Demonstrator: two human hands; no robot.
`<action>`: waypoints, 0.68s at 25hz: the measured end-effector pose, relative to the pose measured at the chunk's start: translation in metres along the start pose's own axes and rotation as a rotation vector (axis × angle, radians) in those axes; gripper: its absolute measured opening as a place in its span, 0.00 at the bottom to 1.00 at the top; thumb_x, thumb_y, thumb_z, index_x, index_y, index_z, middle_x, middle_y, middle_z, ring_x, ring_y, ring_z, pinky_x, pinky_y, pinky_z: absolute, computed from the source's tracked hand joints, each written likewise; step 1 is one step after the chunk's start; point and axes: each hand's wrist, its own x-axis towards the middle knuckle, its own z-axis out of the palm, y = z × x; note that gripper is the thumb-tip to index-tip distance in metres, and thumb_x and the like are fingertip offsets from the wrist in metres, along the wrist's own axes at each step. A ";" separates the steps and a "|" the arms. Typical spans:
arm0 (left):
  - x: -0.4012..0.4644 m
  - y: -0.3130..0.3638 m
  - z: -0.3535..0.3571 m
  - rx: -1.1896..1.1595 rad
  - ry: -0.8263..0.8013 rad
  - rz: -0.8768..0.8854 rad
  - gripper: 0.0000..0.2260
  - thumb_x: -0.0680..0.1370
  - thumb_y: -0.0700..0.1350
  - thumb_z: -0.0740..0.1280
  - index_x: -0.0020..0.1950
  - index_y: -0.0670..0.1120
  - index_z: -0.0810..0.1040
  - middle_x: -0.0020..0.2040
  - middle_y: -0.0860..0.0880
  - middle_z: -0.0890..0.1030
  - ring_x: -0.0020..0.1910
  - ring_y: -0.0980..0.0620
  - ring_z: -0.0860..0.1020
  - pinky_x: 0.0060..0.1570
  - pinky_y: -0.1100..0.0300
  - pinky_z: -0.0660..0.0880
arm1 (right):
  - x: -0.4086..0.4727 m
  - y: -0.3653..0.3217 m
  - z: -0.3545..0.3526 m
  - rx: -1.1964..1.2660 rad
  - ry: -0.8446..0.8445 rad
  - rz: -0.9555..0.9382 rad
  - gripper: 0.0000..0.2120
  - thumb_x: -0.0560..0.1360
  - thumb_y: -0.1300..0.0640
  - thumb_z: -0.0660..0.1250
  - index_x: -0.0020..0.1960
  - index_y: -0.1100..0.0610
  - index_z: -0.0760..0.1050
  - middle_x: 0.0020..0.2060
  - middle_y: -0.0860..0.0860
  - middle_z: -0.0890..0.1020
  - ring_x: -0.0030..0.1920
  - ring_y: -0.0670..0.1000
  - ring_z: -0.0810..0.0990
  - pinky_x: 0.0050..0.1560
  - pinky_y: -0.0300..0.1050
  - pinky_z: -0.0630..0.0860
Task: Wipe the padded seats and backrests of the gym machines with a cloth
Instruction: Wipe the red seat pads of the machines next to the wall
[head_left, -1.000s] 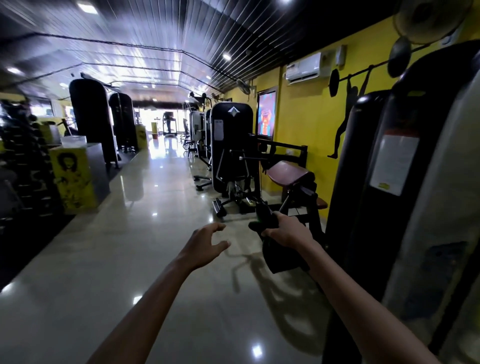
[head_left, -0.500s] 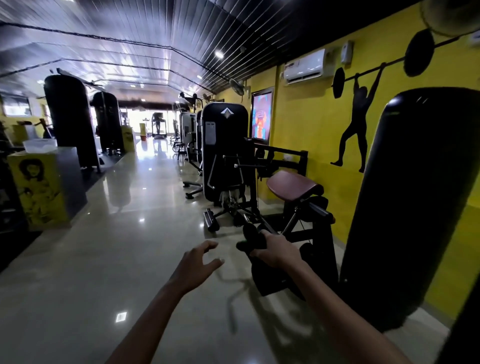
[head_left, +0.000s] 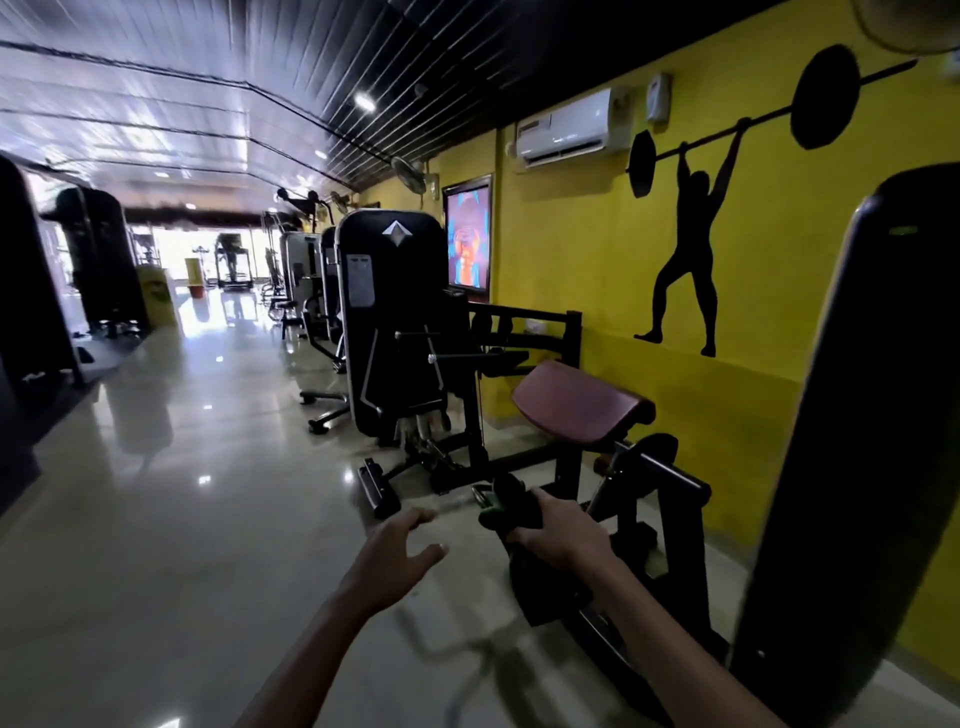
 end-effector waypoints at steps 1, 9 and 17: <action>0.024 -0.015 0.002 -0.007 -0.013 -0.004 0.20 0.75 0.45 0.71 0.66 0.45 0.74 0.62 0.50 0.76 0.63 0.56 0.73 0.59 0.64 0.69 | 0.027 -0.001 0.004 0.001 0.000 0.011 0.31 0.72 0.42 0.65 0.71 0.48 0.63 0.62 0.52 0.77 0.61 0.55 0.75 0.57 0.50 0.74; 0.233 -0.111 -0.007 0.050 -0.006 0.014 0.19 0.75 0.45 0.71 0.65 0.46 0.75 0.59 0.51 0.78 0.58 0.56 0.75 0.49 0.74 0.66 | 0.260 -0.015 0.019 0.026 0.030 0.013 0.28 0.73 0.45 0.66 0.70 0.49 0.64 0.60 0.53 0.77 0.59 0.55 0.76 0.53 0.49 0.75; 0.442 -0.217 -0.012 0.027 -0.037 0.028 0.18 0.75 0.45 0.70 0.64 0.46 0.75 0.53 0.53 0.76 0.57 0.54 0.76 0.49 0.69 0.67 | 0.476 -0.041 0.039 -0.056 0.033 0.031 0.30 0.74 0.45 0.65 0.73 0.50 0.61 0.61 0.54 0.76 0.61 0.56 0.75 0.53 0.48 0.73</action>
